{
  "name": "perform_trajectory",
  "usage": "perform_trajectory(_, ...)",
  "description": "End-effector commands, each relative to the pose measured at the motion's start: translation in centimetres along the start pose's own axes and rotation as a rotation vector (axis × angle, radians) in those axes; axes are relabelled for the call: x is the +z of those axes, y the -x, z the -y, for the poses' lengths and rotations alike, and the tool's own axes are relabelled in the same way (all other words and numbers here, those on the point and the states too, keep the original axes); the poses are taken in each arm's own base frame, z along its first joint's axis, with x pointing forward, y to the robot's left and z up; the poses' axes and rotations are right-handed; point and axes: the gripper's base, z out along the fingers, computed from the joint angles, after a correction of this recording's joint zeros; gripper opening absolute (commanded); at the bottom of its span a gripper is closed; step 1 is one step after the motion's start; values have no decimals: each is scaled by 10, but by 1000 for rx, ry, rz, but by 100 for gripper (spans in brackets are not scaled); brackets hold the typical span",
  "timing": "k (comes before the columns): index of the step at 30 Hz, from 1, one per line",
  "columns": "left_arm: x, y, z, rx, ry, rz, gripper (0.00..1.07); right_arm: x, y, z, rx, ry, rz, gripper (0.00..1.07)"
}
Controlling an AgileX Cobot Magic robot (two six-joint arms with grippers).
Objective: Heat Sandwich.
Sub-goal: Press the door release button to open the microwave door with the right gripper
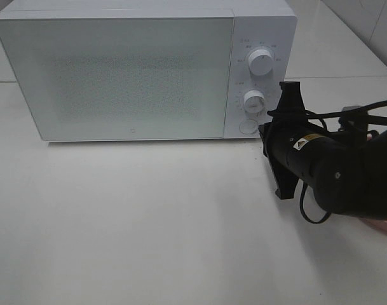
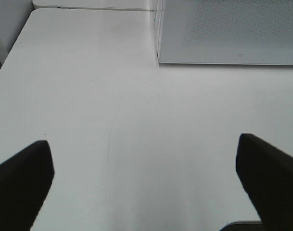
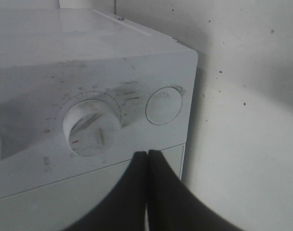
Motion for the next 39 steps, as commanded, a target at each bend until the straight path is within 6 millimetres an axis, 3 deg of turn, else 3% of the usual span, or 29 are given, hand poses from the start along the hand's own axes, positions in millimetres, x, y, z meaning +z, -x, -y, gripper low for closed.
perform_trajectory(1,-2,-1,0,-8,-3,20,98,14,-6,2,11,-10,-13,0)
perform_trajectory(24,-2,-1,0,-8,-3,20,98,74,-2,10,24,-41,37,0)
perform_trajectory(39,-2,-1,0,-8,-3,20,98,85,6,-4,21,-17,44,0)
